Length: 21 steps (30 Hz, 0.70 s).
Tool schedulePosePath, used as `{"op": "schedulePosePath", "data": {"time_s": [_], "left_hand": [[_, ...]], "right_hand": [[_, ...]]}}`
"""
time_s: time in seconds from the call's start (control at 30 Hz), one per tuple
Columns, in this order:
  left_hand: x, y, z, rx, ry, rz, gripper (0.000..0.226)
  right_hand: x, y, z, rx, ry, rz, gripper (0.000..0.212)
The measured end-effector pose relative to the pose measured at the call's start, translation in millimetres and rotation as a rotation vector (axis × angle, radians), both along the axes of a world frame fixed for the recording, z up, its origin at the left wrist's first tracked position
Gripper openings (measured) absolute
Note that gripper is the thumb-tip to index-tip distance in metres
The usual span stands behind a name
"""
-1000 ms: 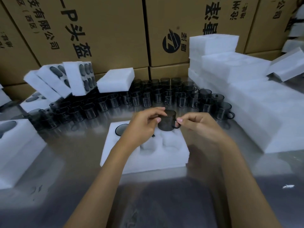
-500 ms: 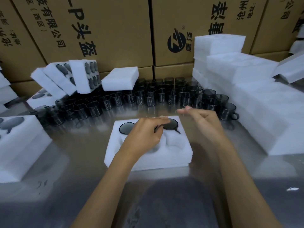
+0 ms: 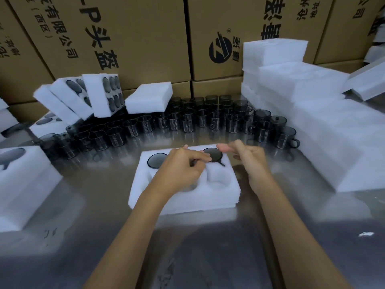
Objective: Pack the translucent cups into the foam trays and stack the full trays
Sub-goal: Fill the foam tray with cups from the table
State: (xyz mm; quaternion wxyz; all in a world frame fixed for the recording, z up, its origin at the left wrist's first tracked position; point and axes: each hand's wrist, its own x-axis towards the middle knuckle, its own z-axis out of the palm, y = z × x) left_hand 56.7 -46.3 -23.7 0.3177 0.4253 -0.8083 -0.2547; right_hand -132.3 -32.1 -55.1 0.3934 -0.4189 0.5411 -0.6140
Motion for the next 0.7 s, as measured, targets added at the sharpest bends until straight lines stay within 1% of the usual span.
{"op": "schedulePosePath", "data": {"time_s": [0.07,0.1,0.17,0.2,0.27,0.33,0.43,0.5,0.53,0.57,0.63,0.67,0.7], "left_hand": [[3.6,-5.2,8.5,0.122,0.165,0.01,0.037],[5.0,-11.1,13.1,0.142,0.219,0.019,0.038],[6.7,-34.0,20.7,0.115,0.239,0.066,0.036],[6.0,-51.3,24.0,0.089,0.211,0.115,0.034],[2.9,-91.4,27.0,0.059,0.099,0.246,0.029],[-1.8,-130.5,25.0,0.081,-0.053,0.332,0.032],[-8.7,-172.8,16.5,0.077,-0.303,0.293,0.046],[-13.6,-190.0,9.8,0.019,-0.479,0.255,0.047],[-15.5,-195.8,6.8,-0.006,-0.532,0.251,0.043],[-16.8,-199.3,3.8,-0.011,-0.543,0.253,0.037],[-17.6,-199.9,-1.2,0.002,-0.456,0.251,0.024],[-17.2,-198.3,-3.3,0.01,-0.406,0.244,0.02],[-15.9,-195.8,-4.8,0.019,-0.375,0.235,0.021]], "right_hand": [[-2.2,-3.9,-3.5,-0.005,-0.158,-0.037,0.03],[-4.3,-7.1,-5.2,-0.004,-0.211,-0.038,0.028],[-8.9,-14.7,-7.3,-0.003,-0.319,-0.004,0.03],[-10.9,-18.9,-8.3,-0.002,-0.38,0.022,0.032],[-14.9,-25.0,-10.0,0.002,-0.482,0.08,0.035],[-19.5,-28.1,-11.3,0.003,-0.559,0.131,0.038],[-23.6,-30.8,-13.7,0.018,-0.59,0.161,0.039],[-24.8,-34.0,-15.1,0.035,-0.56,0.155,0.038],[-25.2,-35.7,-15.8,0.044,-0.535,0.151,0.037],[-25.2,-36.9,-16.4,0.053,-0.509,0.149,0.037],[-25.3,-37.7,-17.1,0.067,-0.473,0.149,0.035],[-25.6,-37.9,-17.3,0.068,-0.467,0.153,0.035],[-26.0,-38.1,-17.4,0.066,-0.467,0.154,0.035]]}}
